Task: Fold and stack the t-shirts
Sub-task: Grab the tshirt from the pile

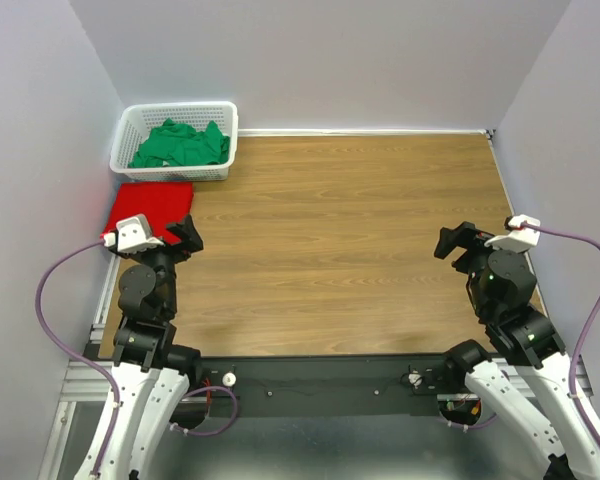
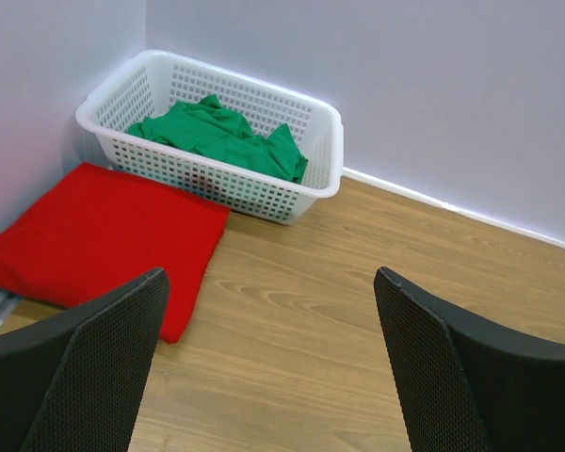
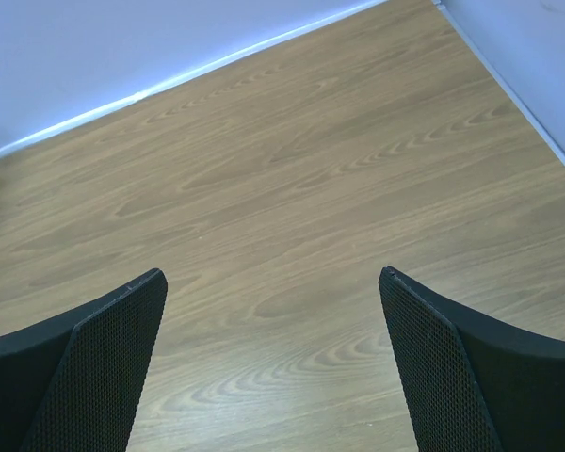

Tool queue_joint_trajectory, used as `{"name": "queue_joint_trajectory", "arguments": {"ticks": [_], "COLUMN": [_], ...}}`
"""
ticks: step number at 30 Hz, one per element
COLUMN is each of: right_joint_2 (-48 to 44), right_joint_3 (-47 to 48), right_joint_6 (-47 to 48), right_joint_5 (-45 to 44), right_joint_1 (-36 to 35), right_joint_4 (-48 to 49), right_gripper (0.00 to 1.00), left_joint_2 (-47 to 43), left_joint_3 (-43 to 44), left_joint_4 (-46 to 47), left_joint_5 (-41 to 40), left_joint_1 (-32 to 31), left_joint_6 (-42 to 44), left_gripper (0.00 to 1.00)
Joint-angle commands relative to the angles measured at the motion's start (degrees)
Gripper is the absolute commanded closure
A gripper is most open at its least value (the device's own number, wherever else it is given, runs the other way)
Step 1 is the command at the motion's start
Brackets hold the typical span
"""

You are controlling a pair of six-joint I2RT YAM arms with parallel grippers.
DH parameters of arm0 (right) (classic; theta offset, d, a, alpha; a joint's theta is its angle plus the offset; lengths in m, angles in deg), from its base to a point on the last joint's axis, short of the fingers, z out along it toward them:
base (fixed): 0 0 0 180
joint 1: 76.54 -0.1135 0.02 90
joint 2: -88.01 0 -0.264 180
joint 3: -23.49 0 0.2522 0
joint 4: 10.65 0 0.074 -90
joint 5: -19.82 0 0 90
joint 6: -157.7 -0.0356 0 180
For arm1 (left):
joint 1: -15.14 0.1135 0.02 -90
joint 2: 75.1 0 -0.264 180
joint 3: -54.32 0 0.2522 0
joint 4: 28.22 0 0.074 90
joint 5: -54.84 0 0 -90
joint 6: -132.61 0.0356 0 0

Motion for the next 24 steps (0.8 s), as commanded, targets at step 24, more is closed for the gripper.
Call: {"name": "queue_joint_trajectory", "arguments": {"ticks": [24], "right_joint_2": [9.2], "right_joint_3": [0.2], "right_joint_6": [1.0], "right_joint_5": [6.8], "right_joint_1": [0.1], "right_joint_4": [0.5], "right_gripper": [0.00], "left_joint_2": [79.1], "left_joint_3": [55.8], "left_joint_4": [-5.1], "left_joint_5": [-1.8], "left_joint_1": [7.5], "left_joint_6": [-5.1], "left_gripper": [0.15]}}
